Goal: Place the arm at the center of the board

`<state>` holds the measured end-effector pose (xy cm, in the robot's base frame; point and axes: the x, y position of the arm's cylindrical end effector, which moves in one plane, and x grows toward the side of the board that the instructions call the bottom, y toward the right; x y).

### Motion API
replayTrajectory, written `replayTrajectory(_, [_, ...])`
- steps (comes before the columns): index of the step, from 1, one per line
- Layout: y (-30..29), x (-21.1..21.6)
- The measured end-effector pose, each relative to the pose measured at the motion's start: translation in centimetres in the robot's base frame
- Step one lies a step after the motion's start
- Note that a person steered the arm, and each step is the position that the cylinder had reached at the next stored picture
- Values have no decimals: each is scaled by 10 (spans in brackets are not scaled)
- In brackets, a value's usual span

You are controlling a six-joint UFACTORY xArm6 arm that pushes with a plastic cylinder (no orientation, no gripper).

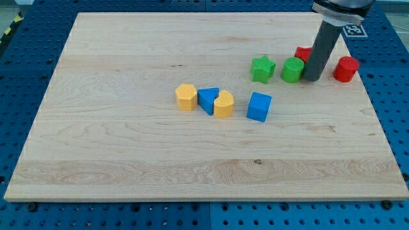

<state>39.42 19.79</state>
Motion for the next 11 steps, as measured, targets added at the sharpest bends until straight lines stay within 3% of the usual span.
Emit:
replayTrajectory(3, [-19,0])
replayTrajectory(5, [79,36])
replayTrajectory(6, [85,40])
replayTrajectory(8, [-11,40])
replayTrajectory(10, [-144,37])
replayTrajectory(11, [-183,-11])
